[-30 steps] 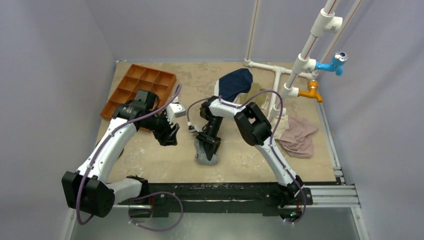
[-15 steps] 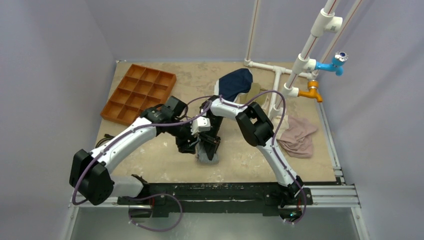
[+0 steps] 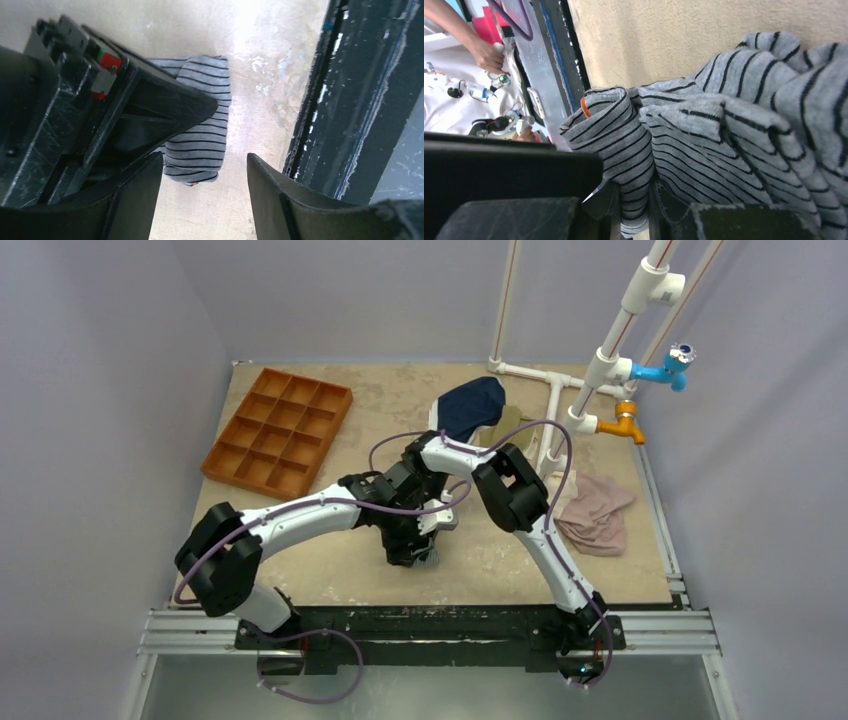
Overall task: Roll the underwear
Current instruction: Roll the underwear to the center of the board.
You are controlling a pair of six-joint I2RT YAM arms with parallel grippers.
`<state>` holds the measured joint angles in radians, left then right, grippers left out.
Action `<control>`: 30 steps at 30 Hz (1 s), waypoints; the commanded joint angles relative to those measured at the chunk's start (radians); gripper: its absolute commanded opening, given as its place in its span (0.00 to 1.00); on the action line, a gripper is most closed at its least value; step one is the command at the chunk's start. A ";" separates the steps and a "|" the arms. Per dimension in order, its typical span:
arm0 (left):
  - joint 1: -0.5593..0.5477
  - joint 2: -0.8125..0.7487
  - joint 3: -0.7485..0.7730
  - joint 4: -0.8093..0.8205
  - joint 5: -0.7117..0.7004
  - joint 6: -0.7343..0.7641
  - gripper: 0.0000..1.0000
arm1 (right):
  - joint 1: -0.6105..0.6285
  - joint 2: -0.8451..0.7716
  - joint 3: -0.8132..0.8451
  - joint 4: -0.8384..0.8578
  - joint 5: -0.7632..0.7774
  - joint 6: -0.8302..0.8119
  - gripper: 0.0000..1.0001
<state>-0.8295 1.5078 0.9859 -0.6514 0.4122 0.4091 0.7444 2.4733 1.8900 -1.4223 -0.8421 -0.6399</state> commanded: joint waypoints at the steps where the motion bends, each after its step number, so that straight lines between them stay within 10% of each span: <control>1: -0.011 0.039 0.020 0.093 -0.118 -0.075 0.62 | -0.005 0.060 -0.025 0.181 0.191 -0.136 0.05; 30: -0.051 0.091 0.024 0.216 -0.285 -0.216 0.60 | 0.005 0.112 0.022 0.053 0.227 -0.243 0.02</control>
<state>-0.8936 1.6413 1.0157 -0.6281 0.2283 0.1917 0.7128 2.5317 1.9369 -1.5421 -0.8471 -0.7387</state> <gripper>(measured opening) 0.602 0.157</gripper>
